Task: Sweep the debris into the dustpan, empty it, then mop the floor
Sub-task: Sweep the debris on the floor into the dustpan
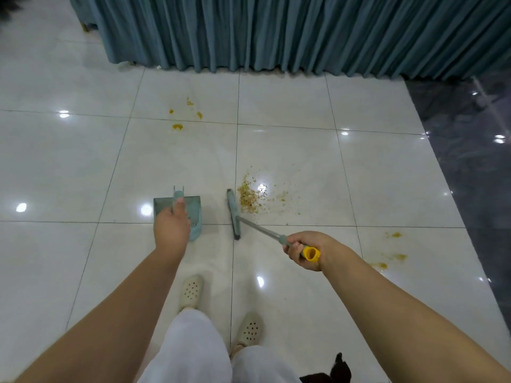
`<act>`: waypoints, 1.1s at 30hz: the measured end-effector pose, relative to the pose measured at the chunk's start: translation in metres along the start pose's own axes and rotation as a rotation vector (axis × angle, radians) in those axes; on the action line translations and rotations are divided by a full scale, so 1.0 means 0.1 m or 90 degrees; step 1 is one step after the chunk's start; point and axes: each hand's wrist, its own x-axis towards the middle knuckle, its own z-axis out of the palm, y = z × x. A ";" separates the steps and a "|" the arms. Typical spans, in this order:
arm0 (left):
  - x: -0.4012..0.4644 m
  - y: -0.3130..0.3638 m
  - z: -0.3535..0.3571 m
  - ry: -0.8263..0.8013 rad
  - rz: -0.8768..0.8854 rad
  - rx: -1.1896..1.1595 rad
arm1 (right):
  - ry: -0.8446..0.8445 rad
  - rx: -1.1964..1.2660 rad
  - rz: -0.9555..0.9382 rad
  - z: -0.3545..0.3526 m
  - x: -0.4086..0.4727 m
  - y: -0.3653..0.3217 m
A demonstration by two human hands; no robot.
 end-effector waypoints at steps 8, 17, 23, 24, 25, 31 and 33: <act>0.54 0.57 0.27 -0.124 0.052 0.022 | 0.010 0.188 -0.111 0.36 -0.14 -0.15; 1.38 1.26 0.42 -0.354 0.100 0.049 | 0.063 0.480 -0.150 1.07 -0.14 -0.21; 1.52 1.37 0.54 -0.458 0.154 0.136 | 0.078 0.714 -0.173 1.31 -0.21 0.07; 1.50 1.35 0.56 -0.468 0.165 0.158 | 0.086 0.737 -0.175 1.32 -0.22 0.16; 1.47 1.31 0.58 -0.479 0.177 0.176 | 0.095 0.755 -0.176 1.32 -0.24 0.25; 1.33 1.07 0.53 -0.546 0.194 0.235 | 0.111 0.823 -0.197 1.40 -0.31 0.93; 1.30 0.99 0.47 -0.571 0.201 0.244 | 0.118 0.838 -0.211 1.44 -0.33 1.18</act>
